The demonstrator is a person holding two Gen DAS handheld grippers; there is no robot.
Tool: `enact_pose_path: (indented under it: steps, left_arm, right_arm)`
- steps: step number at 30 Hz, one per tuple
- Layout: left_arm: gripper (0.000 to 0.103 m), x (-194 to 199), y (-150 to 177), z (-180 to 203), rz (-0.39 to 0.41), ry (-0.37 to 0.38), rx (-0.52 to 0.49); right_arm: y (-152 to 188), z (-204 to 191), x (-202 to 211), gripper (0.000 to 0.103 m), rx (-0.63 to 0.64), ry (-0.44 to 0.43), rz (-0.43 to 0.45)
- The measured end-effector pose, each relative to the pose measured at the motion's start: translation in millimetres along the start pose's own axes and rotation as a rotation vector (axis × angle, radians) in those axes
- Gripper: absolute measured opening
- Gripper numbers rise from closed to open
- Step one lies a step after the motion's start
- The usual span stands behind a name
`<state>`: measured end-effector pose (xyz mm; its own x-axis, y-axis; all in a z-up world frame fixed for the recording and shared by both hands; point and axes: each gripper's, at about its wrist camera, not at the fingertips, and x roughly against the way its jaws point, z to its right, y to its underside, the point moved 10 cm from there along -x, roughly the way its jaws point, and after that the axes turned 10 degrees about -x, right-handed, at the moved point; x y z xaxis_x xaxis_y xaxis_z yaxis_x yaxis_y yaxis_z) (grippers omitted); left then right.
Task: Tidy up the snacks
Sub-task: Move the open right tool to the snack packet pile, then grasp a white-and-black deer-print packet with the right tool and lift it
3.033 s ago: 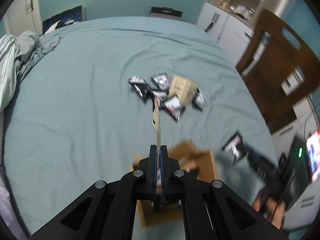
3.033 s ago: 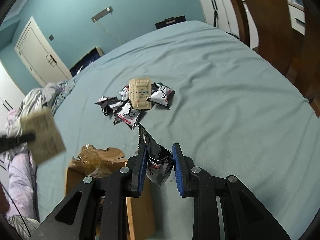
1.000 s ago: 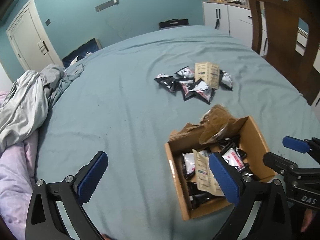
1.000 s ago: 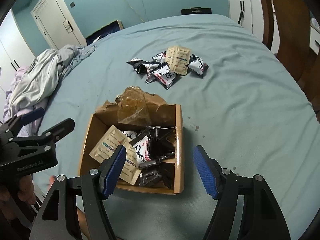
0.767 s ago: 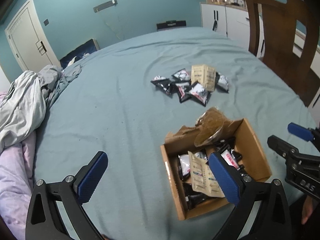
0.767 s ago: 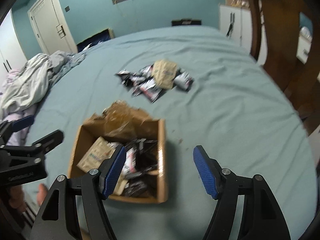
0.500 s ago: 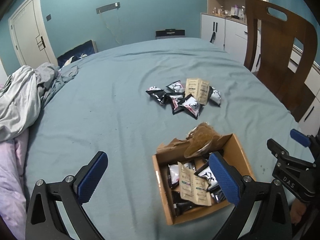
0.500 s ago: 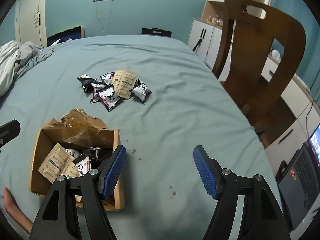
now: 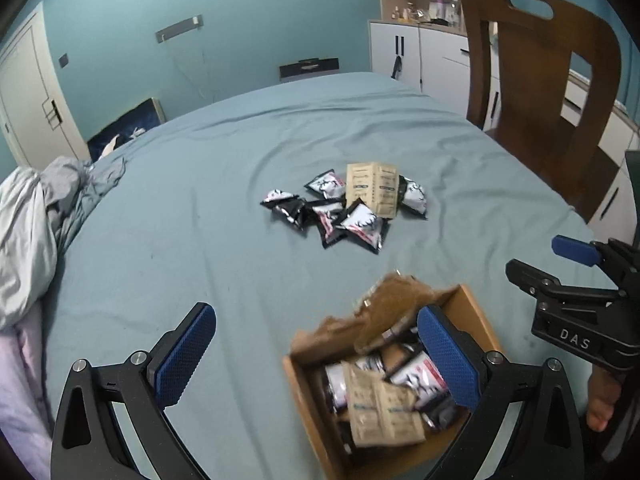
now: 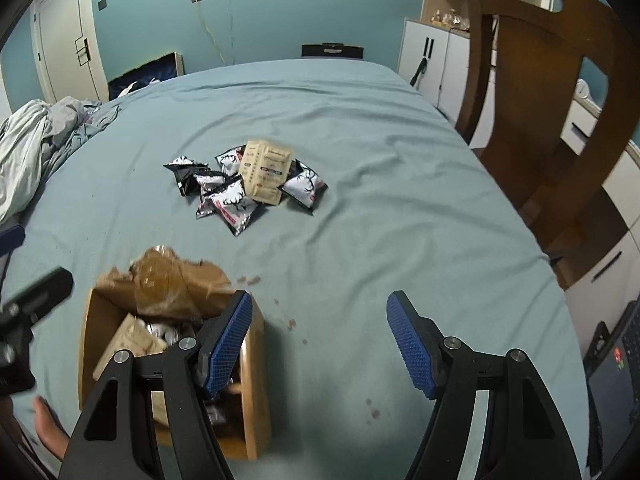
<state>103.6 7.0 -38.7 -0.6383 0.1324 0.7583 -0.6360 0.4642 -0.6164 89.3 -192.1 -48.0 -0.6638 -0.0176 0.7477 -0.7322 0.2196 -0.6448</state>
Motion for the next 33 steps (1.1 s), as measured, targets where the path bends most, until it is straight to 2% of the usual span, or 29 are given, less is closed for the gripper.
enact_pose_path:
  steps: [2,5,8,15,20,24,28,29,31,33]
  left_arm:
    - [0.103,-9,-5,-3,-0.008,-0.008,0.003]
    - [0.103,-21,-7,-7,-0.035,0.026,0.034]
    - [0.103,-31,-6,-8,-0.064,0.056,0.048]
    - [0.103,-49,3,-13,-0.133,0.092,0.105]
    - [0.103,-52,0,-9,-0.129,0.089,0.056]
    - [0.103,-55,0,-8,-0.134,0.099,0.055]
    - [0.103,-58,1,-10,-0.138,0.097,0.061]
    - [0.103,-58,1,-11,-0.138,0.093,0.062]
    - [0.103,-59,0,-12,-0.139,0.09,0.067]
    - [0.103,-59,0,-11,-0.138,0.086,0.067]
  right_arm:
    - [-8,1,-15,0.069,0.009,-0.007,-0.012]
    - [-24,0,-38,0.069,0.044,0.0,-0.015]
    - [-34,-2,-61,0.069,0.04,-0.037,-0.043]
    - [-69,4,-122,0.069,-0.07,-0.127,-0.118]
    - [-97,4,-166,0.069,-0.143,-0.171,-0.154]
    - [-114,1,-191,0.069,-0.174,-0.179,-0.154]
    - [-114,3,-219,0.069,-0.158,-0.122,-0.193]
    - [-113,1,-226,0.067,-0.161,-0.116,-0.204]
    - [-107,-1,-236,0.046,-0.166,-0.124,-0.241]
    - [-106,-2,-240,0.041,-0.164,-0.121,-0.247]
